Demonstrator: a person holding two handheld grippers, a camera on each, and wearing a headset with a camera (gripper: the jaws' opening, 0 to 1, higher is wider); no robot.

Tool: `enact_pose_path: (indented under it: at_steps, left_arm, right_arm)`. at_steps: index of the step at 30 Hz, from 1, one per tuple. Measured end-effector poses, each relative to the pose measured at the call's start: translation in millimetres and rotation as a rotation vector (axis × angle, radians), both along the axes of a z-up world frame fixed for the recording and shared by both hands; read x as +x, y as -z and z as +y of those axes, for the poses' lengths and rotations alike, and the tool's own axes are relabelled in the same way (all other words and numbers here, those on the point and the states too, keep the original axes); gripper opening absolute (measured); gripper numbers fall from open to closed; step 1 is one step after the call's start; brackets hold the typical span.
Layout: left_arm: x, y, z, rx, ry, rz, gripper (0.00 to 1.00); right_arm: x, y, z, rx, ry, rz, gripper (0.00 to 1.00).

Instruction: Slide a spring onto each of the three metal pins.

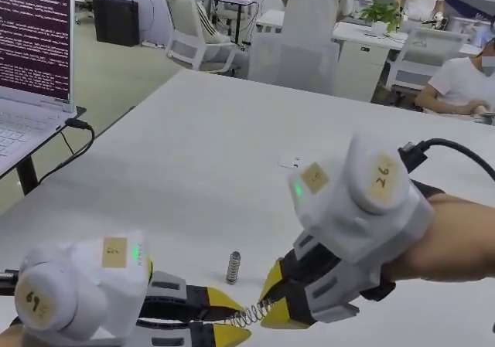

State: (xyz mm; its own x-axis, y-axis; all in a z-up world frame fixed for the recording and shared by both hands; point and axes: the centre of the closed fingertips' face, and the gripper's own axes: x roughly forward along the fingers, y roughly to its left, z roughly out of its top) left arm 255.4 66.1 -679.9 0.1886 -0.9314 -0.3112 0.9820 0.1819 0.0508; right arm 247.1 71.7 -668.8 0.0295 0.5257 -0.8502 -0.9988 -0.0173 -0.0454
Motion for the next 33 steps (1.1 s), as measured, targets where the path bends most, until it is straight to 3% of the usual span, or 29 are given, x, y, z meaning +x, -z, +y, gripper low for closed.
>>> enact_pose_path:
  at_steps: [16,33]
  left_arm:
    - [-0.8,0.9,-0.9,0.009,0.003,-0.002,0.03]
    - [1.1,2.4,-2.0,0.017,-0.001,-0.005,0.03]
  right_arm:
    - [-3.2,-11.2,19.7,-0.001,-0.044,-0.019,0.08]
    - [-3.2,-10.1,22.7,-0.029,-0.064,-0.032,0.08]
